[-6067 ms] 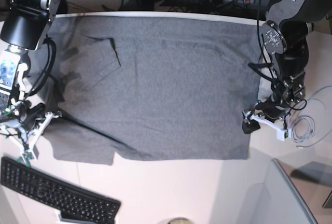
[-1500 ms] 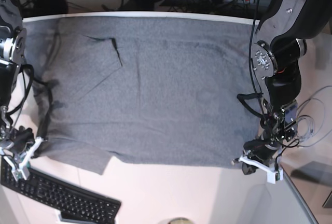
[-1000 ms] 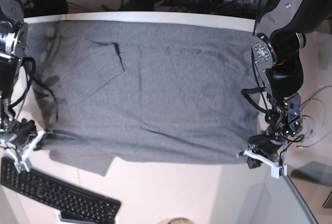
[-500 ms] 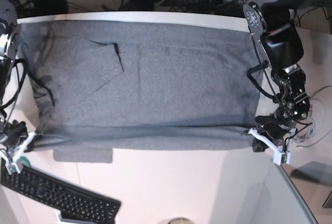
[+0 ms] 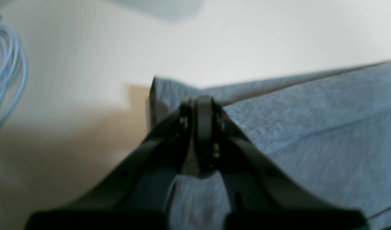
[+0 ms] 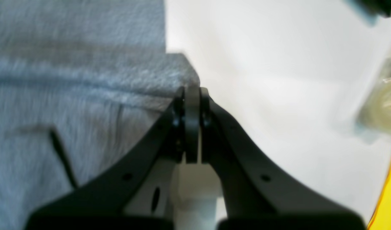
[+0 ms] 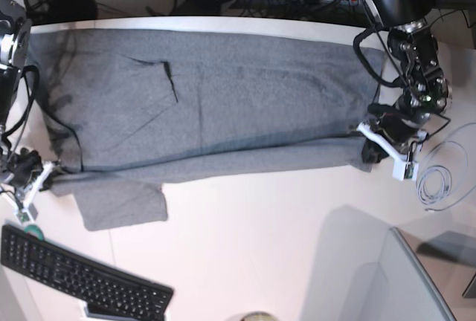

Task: Layout the t-shirt on the table in an organized manner, then fold the t-shirt properly
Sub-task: 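Fold the hem over the shirt body with both grippers, then lower the folded hem and open both grippers, withdrawing the right gripper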

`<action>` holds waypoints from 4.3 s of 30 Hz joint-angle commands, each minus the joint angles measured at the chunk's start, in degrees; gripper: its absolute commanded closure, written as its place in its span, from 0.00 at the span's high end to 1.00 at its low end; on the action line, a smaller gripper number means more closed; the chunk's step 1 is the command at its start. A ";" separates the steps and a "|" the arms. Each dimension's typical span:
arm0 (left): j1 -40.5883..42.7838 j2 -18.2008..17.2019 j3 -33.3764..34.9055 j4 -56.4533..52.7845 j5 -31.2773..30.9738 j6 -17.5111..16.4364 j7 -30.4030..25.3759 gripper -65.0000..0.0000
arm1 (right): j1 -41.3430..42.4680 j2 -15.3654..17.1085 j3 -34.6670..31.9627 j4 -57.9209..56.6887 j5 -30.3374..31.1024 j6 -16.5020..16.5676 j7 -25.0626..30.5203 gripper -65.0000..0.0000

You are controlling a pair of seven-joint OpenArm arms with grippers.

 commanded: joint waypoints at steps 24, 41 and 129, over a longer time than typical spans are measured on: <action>2.71 -0.21 0.20 -1.69 -0.85 0.49 -1.17 0.00 | -1.52 0.70 -2.83 10.69 0.51 0.95 -9.70 0.48; 2.89 -0.56 -0.32 -1.60 -0.85 0.49 -1.17 0.00 | -18.75 -2.29 -5.73 34.34 0.42 0.69 -15.50 0.47; 3.06 -1.26 -0.41 -2.21 -0.85 0.49 -1.26 0.00 | 4.37 -7.56 -4.77 12.71 0.51 -15.05 -16.73 0.53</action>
